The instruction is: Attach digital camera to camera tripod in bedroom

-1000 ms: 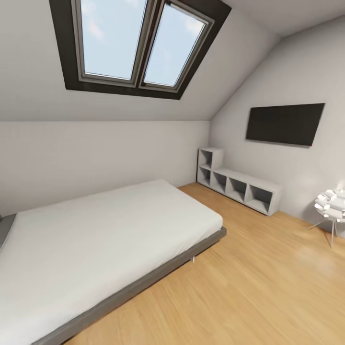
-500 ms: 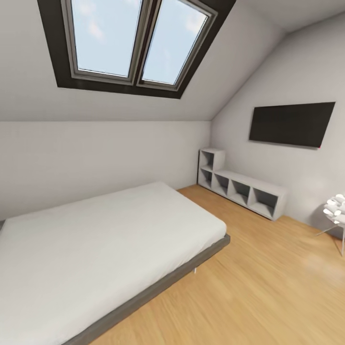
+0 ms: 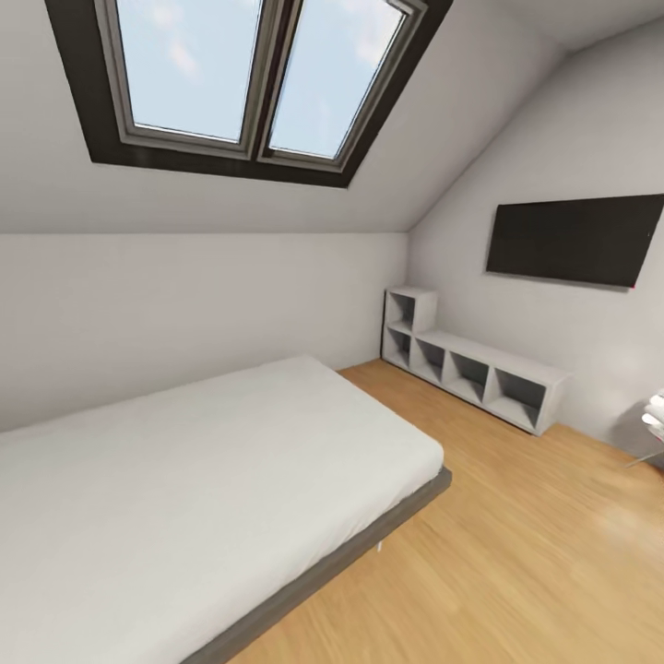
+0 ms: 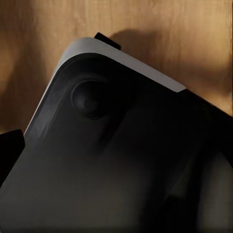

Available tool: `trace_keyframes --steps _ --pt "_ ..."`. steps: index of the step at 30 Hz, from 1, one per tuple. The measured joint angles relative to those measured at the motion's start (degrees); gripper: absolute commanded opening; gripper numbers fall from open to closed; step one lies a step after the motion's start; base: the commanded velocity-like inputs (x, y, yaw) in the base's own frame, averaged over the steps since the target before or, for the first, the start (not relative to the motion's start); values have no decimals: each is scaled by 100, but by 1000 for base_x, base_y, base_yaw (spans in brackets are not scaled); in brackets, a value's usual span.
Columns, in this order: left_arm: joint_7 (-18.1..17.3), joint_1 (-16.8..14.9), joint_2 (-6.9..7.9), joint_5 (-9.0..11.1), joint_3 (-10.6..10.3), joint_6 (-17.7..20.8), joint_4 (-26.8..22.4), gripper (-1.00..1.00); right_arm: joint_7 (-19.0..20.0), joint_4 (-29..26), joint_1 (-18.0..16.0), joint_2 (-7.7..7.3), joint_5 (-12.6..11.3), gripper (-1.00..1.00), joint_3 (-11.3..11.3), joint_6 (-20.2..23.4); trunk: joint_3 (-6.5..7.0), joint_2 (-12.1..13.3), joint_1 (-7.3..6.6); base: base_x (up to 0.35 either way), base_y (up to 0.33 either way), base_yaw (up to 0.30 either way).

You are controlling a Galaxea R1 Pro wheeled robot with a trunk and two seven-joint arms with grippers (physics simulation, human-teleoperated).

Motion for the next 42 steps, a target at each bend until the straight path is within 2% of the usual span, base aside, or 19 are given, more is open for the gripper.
trace_keyframes --steps 16,42 --pt "0 0 -2 -13 6 -4 -8 100 -2 0 1 4 -22 100 -11 3 0 0 2 289 0 -236" --pt "6 0 -1 -30 9 -6 -2 100 -2 0 0 5 -22 100 -16 3 0 1 4 21 0 -287"
